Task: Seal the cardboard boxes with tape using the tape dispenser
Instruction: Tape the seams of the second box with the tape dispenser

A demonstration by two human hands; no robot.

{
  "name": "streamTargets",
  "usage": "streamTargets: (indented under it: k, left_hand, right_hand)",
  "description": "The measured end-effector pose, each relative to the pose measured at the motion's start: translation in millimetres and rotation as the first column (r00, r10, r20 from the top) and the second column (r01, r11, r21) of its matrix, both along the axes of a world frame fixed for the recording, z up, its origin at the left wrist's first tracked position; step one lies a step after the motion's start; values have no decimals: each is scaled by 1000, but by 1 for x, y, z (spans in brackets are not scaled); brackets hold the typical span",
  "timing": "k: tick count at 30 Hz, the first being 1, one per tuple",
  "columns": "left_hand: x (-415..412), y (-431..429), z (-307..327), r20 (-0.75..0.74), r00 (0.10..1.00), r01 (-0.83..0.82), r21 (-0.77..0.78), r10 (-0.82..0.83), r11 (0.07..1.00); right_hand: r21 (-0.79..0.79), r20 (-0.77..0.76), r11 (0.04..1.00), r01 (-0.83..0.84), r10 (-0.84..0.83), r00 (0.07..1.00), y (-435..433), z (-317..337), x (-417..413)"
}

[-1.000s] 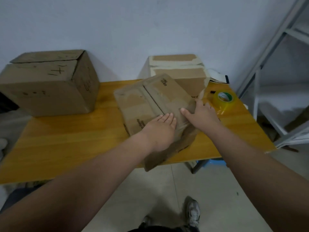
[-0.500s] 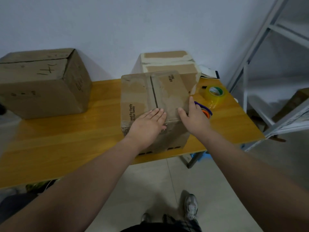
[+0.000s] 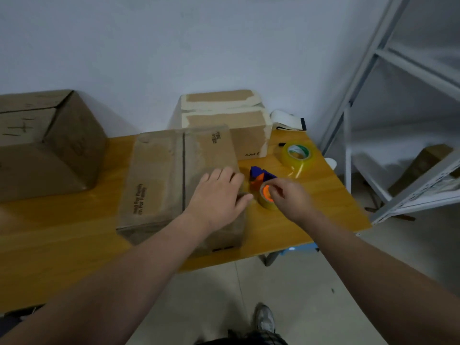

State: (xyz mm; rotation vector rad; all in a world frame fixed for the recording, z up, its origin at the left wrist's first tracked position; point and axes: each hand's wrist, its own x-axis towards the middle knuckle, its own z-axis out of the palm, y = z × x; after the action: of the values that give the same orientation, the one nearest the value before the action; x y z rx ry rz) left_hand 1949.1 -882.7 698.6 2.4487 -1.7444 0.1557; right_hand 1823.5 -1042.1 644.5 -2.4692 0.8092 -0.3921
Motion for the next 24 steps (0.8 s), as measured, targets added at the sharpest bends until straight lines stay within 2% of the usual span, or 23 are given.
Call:
streamTargets:
  k: [3, 7, 11, 13, 15, 19, 22, 24]
  left_hand:
    - [-5, -32, -1, 16, 997, -81, 31, 80, 996]
    - [-1, -66, -4, 65, 978, -202, 62, 198, 977]
    - [9, -91, -4, 93, 958, -277, 67, 271, 959]
    - [11, -97, -6, 104, 952, -294, 62, 287, 954]
    - [11, -96, -8, 84, 951, -304, 45, 299, 952]
    - [11, -76, -6, -67, 972, -227, 9, 227, 974]
    - [11, -49, -1, -222, 967, -118, 46, 126, 992]
    - [9, -31, 4, -271, 959, -61, 100, 86, 993]
  right_hand:
    - [-6, -210, 1000, -22, 21, 977, -40, -21, 2]
    - [-9, -519, 1000, -10, 4, 855, -77, -45, 35]
    - [39, -618, 999, -37, 53, 784, -95, -66, 65]
    - [-12, -650, 999, -31, 16, 760, -98, -78, 66]
    - [-20, -653, 1000, 16, -25, 757, -98, -88, 63]
    - [198, -559, 977, 75, 49, 827, -99, -100, 52]
    - [362, -344, 930, 68, 66, 937, -104, -89, 43]
    - [448, -174, 893, 51, 31, 984, -103, -70, 37]
